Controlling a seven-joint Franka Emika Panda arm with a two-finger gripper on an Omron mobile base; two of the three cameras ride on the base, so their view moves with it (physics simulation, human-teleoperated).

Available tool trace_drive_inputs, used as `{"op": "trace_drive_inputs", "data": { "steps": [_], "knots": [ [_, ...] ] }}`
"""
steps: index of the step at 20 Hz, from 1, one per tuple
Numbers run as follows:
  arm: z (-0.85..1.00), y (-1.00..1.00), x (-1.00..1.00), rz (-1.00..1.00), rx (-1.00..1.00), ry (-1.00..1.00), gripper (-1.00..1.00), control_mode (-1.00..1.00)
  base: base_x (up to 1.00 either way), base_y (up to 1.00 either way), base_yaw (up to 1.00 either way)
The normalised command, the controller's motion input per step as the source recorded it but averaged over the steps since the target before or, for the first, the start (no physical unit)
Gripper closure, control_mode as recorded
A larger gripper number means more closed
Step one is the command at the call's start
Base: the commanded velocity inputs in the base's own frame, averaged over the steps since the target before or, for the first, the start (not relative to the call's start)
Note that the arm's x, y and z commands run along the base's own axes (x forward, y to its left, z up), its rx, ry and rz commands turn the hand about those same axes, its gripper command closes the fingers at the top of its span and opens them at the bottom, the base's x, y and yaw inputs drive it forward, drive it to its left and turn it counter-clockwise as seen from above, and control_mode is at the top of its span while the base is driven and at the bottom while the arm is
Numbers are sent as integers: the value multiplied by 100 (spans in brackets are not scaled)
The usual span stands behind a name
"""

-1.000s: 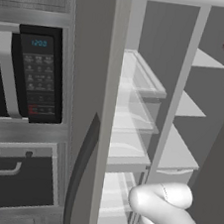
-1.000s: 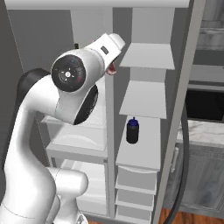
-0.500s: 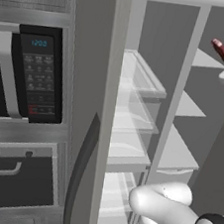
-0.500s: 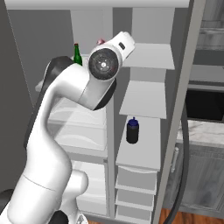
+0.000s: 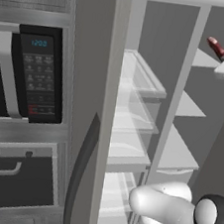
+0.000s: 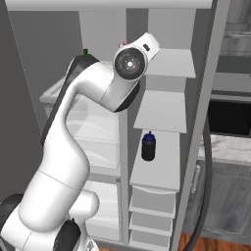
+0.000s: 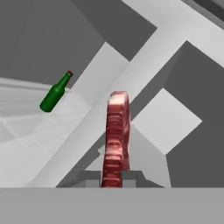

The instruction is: There's a steak in the fridge that needs to be moved to the freezer for freezing. Pick up the steak from the fridge, place it on any shelf in the freezer, and close the fridge and freezer doors when done.

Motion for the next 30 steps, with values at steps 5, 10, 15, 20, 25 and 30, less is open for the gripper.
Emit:
{"op": "trace_drive_inputs", "data": {
  "steps": [5, 10, 15, 20, 25, 30],
  "knots": [
    [-18, -24, 59, 0, 0, 2, 100, -100, 0, 0, 0],
    [-12, -33, 43, 1, 0, 9, 100, -100, 0, 0, 0],
    [-7, -23, 44, 1, 0, 5, 100, -100, 0, 0, 0],
    [-8, -15, 53, 1, 0, 0, 100, -100, 0, 0, 0],
    [-16, -17, 50, 1, 0, 2, 100, -100, 0, 0, 0],
    [-20, -11, 46, 0, 0, 4, 100, -100, 0, 0, 0]
  ]
}}
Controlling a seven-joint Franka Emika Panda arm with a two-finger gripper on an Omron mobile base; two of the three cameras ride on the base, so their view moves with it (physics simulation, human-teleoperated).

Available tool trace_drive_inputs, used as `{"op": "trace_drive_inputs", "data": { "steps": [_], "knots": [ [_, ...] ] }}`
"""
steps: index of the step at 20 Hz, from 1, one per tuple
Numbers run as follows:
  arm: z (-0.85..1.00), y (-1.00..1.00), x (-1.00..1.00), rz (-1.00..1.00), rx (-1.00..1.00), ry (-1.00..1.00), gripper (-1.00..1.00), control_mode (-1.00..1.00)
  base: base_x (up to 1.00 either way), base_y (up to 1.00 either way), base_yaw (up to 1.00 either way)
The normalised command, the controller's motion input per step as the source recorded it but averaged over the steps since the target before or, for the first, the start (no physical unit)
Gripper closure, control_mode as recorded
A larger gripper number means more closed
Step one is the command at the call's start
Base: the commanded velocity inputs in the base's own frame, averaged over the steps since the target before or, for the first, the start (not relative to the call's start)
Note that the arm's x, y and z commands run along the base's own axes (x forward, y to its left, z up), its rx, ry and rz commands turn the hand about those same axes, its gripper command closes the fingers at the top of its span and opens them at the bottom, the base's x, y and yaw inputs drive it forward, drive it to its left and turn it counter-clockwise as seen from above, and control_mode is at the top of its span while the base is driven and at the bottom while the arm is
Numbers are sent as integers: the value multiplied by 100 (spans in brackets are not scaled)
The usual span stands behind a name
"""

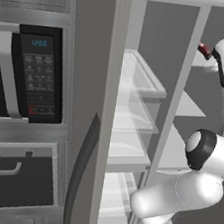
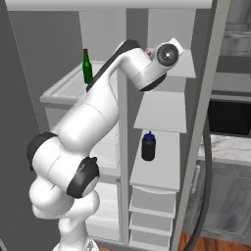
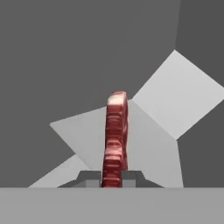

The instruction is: There's a steak in the fridge that needs to be moved to the freezer for freezing. Pick up the steak from the fridge, place it on any shelf in the freezer, and close the fridge and freezer doors when done.

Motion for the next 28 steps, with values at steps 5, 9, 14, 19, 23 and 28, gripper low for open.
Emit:
{"op": "trace_drive_inputs", "data": {
  "steps": [5, 9, 14, 19, 23, 28],
  "knots": [
    [-5, -20, 49, 0, 0, 1, 100, -100, 0, 0, 0],
    [-7, -22, 48, 1, 0, 0, 100, -100, 0, 0, 0],
    [-18, -23, 42, 3, 0, 0, 100, -100, 0, 0, 0],
    [-14, -11, 39, 3, 0, 0, 100, -100, 0, 0, 0],
    [0, -6, 43, 0, 0, 0, 100, -100, 0, 0, 0],
    [-1, -6, 47, 0, 0, 0, 100, -100, 0, 0, 0]
  ]
}}
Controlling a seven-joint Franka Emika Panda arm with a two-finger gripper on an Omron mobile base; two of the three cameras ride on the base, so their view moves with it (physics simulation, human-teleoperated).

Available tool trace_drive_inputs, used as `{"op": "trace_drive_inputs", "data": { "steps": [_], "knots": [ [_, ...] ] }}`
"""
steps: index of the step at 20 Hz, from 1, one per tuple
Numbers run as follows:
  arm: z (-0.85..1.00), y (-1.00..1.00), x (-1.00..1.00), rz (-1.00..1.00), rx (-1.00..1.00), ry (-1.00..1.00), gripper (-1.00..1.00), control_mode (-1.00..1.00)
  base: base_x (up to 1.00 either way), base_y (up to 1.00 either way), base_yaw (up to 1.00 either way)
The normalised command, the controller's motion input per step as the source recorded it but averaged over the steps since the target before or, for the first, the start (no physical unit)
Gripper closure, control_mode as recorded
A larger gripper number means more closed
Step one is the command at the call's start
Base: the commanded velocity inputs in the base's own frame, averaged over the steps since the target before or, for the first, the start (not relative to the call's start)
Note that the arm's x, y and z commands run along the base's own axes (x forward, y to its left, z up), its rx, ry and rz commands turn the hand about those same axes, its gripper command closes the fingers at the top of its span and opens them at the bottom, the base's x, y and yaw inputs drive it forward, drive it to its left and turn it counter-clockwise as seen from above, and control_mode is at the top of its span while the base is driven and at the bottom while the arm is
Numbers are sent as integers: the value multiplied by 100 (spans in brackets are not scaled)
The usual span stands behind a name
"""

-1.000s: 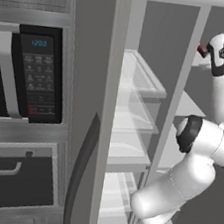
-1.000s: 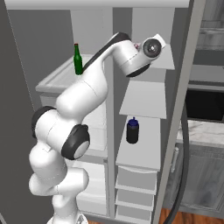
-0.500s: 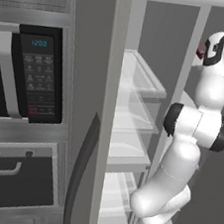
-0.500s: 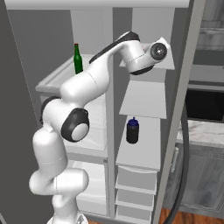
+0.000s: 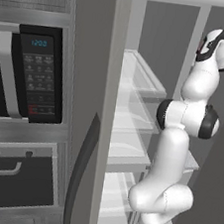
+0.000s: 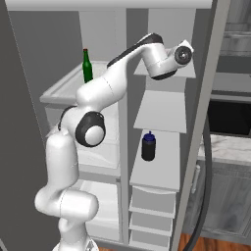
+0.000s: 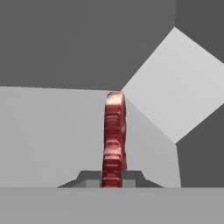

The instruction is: There's a steak in the fridge that needs to be moved to the freezer for freezing. Pick up the steak from the fridge, place it on any shelf in the freezer, and close the fridge and freezer doors when done.

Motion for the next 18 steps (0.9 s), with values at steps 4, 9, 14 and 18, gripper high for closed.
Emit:
{"op": "trace_drive_inputs", "data": {
  "steps": [4, 9, 14, 18],
  "knots": [
    [-21, -2, 52, 0, 0, 0, 100, -100, 0, 0, 0],
    [-72, 16, 15, 0, -9, 1, -100, -100, 0, 0, 0],
    [-68, 78, 7, 0, -18, -1, -100, -100, 0, 0, 0],
    [-7, 38, 40, 0, -7, -8, -100, -100, 0, 0, 0]
  ]
}}
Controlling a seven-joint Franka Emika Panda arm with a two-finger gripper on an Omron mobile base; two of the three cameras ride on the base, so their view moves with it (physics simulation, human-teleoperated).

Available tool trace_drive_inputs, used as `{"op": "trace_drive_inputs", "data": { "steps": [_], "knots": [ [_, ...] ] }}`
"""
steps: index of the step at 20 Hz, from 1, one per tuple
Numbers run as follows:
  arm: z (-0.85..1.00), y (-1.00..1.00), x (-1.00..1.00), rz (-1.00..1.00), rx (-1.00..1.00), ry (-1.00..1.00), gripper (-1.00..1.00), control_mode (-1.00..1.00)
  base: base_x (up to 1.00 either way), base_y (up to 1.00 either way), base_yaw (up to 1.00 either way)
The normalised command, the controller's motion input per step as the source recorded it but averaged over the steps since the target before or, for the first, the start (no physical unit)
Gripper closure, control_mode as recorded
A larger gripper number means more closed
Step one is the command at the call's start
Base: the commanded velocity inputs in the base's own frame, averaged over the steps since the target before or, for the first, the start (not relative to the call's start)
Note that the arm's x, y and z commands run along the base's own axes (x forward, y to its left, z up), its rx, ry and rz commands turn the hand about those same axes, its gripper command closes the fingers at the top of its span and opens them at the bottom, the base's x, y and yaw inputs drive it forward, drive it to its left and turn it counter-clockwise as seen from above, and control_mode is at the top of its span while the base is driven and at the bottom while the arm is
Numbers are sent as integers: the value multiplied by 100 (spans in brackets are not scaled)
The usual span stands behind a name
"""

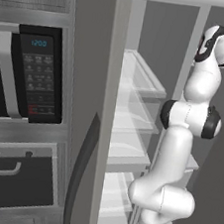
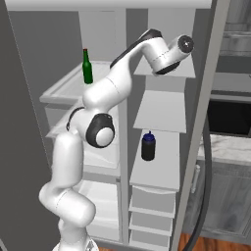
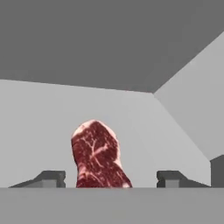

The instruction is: There's a steak in the fridge that needs to be moved to the freezer for freezing. Pick up the steak from the fridge, place it on any shelf in the freezer, and close the fridge and freezer doors when done.

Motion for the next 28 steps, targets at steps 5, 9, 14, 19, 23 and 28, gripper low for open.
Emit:
{"op": "trace_drive_inputs", "data": {
  "steps": [5, 9, 14, 19, 23, 28],
  "knots": [
    [0, 10, 15, 0, -3, -16, -100, -100, 0, 0, 0],
    [1, 16, -73, 0, 0, -5, -100, -100, 0, 0, 0],
    [1, 66, -100, -1, 0, 7, -100, -100, 0, 0, 0],
    [-6, 98, -100, 0, 0, 4, -100, -100, 0, 0, 0],
    [-4, 85, -100, -2, -2, 0, -100, -100, 0, 0, 0],
    [-2, 79, -100, -15, 0, 1, -100, -100, 0, 0, 0]
  ]
}}
